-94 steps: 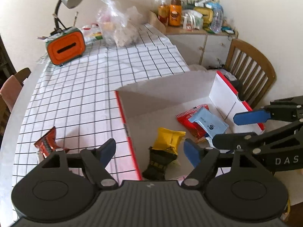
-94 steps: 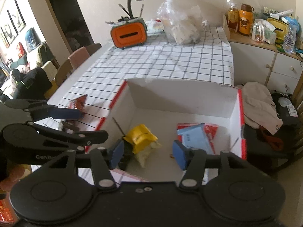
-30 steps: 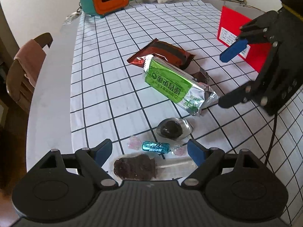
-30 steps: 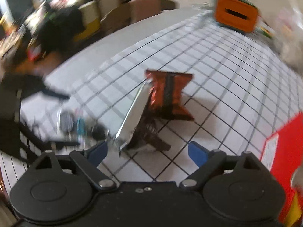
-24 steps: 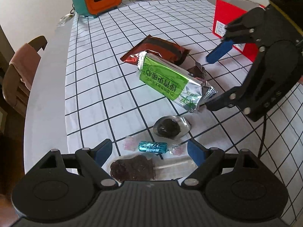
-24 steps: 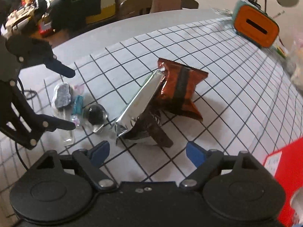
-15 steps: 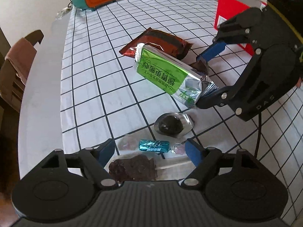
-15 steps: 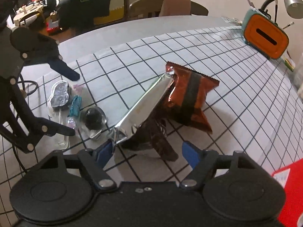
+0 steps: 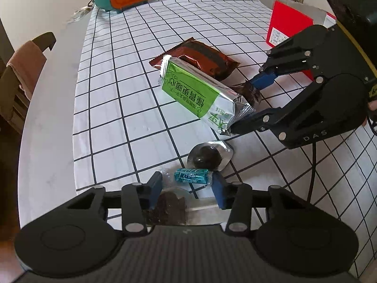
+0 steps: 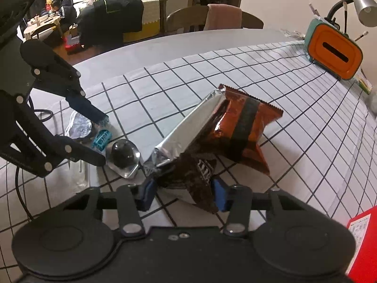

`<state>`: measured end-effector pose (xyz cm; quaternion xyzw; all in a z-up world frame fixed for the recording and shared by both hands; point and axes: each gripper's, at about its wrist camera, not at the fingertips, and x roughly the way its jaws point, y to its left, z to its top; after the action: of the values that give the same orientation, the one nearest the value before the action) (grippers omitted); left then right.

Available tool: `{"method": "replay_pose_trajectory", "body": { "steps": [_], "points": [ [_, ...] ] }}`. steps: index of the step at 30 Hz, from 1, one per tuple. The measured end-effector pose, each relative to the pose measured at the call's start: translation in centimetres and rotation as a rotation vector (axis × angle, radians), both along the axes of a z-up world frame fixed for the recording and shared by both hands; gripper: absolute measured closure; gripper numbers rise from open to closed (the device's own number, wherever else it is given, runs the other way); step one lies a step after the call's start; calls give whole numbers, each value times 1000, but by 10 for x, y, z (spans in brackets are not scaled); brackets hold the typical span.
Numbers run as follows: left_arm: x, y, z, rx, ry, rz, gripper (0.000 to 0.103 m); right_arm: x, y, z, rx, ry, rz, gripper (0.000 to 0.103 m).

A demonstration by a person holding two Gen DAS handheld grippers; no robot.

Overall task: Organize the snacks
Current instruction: 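Grasp the teal candy with left tool while right tool grasps brown chocolate packet, then carry the teal candy and brown chocolate packet with both tools over the box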

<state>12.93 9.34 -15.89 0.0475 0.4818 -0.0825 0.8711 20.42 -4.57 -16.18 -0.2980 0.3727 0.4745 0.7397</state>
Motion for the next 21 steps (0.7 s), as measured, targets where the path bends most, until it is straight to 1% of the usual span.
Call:
{"method": "replay_pose_trajectory", "body": {
  "steps": [6,12,17,21],
  "points": [
    [-3,2,1,-26,1,34,60,-2,-11,4,30,-1,-71,65],
    [-6,-1,2,-25,-9,61,63,-5,-28,10,66,9,-158,72],
    [-8,-2,4,-30,-11,79,66,-12,-39,11,88,20,-211,74],
    [-11,-1,6,-38,-11,89,68,-16,-47,19,120,20,-259,74]
  ]
}}
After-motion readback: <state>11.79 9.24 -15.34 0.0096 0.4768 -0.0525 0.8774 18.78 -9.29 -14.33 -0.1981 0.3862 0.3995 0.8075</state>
